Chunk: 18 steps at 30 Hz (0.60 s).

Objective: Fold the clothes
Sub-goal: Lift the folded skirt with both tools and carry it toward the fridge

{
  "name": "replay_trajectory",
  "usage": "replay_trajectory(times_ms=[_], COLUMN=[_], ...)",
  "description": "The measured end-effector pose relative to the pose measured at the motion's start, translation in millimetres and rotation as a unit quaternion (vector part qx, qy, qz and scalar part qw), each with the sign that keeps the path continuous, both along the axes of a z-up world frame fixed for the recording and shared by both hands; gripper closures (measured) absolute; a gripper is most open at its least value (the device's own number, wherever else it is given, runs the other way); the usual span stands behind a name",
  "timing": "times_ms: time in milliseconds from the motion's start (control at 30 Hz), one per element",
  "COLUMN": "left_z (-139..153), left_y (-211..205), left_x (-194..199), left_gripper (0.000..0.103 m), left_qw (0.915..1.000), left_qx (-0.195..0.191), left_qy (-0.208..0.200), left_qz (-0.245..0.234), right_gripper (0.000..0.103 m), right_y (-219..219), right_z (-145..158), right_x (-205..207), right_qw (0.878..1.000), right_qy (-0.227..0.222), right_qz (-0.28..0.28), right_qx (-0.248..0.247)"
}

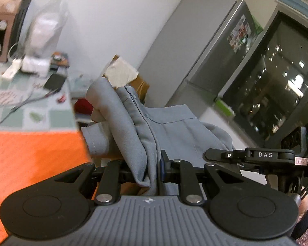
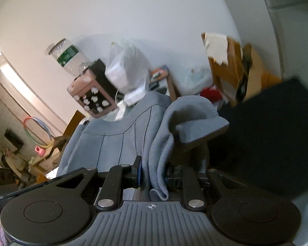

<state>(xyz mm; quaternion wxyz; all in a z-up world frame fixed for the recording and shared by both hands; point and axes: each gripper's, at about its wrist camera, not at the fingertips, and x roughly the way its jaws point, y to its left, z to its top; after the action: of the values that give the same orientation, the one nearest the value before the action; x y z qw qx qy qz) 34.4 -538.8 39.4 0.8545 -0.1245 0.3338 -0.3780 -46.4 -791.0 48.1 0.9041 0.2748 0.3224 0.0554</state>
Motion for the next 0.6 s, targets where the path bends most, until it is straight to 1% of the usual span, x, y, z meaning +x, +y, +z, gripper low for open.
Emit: replay_trajectory(times_ms=[133,200,267,367,433,533,567,600], left_z=[17,16,12,-15,-34,-72,-85,-94], left_y=[-76,-109,-140,-175,-197,-220,-227,-227], left_x=[5,9,14,21,25,28,29,28], left_gripper=[0.081,0.081,0.081,0.081,0.081,0.08,0.078,0.076], left_qw=[0.9998,0.9997,0.9997,0.9999,0.9996,0.9983,0.9975,0.9974], left_qx=[-0.015,-0.018,-0.019,-0.011,-0.005,0.024,0.034,0.039], left_qy=[-0.014,-0.015,-0.013,0.01,0.026,0.054,0.063,0.061], left_qz=[0.003,0.0,-0.002,-0.006,-0.008,-0.003,-0.002,0.002], right_gripper=[0.082,0.082,0.081,0.081,0.08,0.076,0.075,0.072], right_y=[-68,-100,-130,-173,-196,-220,-224,-228], right_z=[22,30,30,13,-9,-46,-59,-71], right_x=[14,20,25,31,34,35,33,31], right_qw=[1.0,0.999,0.999,1.0,1.0,0.999,0.999,0.999], right_qy=[-0.008,-0.013,-0.014,-0.005,0.011,0.037,0.044,0.051], right_qz=[0.013,0.017,0.018,0.017,0.013,0.004,-0.001,-0.007], right_qx=[-0.023,-0.032,-0.031,-0.022,-0.013,-0.006,-0.008,-0.01])
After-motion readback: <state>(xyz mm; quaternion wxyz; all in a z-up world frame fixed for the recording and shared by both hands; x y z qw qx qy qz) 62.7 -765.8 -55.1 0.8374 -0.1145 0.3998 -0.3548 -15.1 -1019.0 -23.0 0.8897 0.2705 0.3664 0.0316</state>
